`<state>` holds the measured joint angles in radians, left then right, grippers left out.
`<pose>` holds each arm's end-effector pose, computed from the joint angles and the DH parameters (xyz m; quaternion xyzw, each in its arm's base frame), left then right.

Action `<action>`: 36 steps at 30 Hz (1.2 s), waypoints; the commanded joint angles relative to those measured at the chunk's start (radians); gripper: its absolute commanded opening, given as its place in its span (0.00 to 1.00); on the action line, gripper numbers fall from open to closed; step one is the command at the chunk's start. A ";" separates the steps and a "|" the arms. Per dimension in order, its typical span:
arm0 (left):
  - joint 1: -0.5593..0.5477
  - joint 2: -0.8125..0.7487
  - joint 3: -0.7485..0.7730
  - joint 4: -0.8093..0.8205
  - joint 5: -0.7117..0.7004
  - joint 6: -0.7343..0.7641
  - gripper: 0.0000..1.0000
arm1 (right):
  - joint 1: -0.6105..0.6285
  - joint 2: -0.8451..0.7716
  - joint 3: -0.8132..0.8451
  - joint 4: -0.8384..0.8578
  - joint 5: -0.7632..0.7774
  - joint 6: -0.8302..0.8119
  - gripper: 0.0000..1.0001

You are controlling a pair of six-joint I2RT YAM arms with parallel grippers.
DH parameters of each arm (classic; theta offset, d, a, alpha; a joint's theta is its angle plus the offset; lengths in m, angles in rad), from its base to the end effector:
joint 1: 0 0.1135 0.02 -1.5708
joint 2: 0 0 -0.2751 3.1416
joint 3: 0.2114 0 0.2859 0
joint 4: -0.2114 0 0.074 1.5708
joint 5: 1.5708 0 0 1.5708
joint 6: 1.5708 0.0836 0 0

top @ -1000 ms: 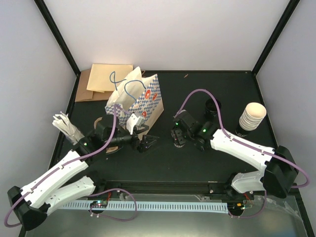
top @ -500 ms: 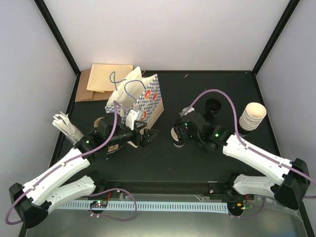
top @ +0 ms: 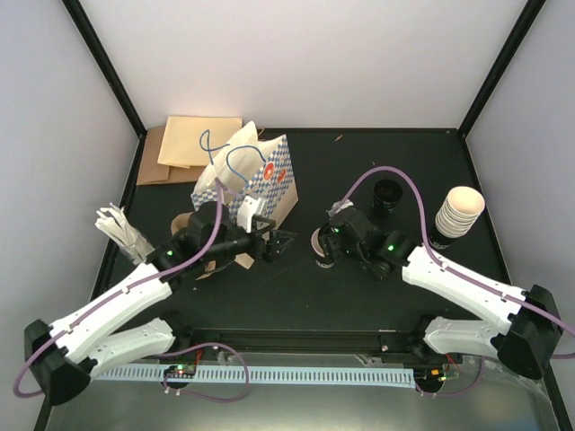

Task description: Pack the takeout coffee

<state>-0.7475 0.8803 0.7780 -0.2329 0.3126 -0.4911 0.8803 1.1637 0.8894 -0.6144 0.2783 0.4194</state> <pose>0.1835 -0.2051 0.3062 0.1924 0.7871 -0.4355 0.3923 0.2048 0.2118 0.2283 -0.1680 0.9192 0.0964 0.3428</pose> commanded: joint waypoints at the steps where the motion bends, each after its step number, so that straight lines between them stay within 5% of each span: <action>1: -0.025 0.072 0.067 -0.032 0.015 0.019 0.98 | 0.006 0.026 -0.003 0.032 0.005 0.011 0.78; 36: -0.026 0.190 0.070 0.016 -0.030 -0.004 0.97 | 0.006 0.125 -0.011 0.106 -0.020 -0.003 0.78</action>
<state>-0.7681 1.0565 0.8028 -0.2523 0.2756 -0.4946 0.8803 1.2736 0.8791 -0.5373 0.2600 0.4213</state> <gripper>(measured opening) 0.970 0.783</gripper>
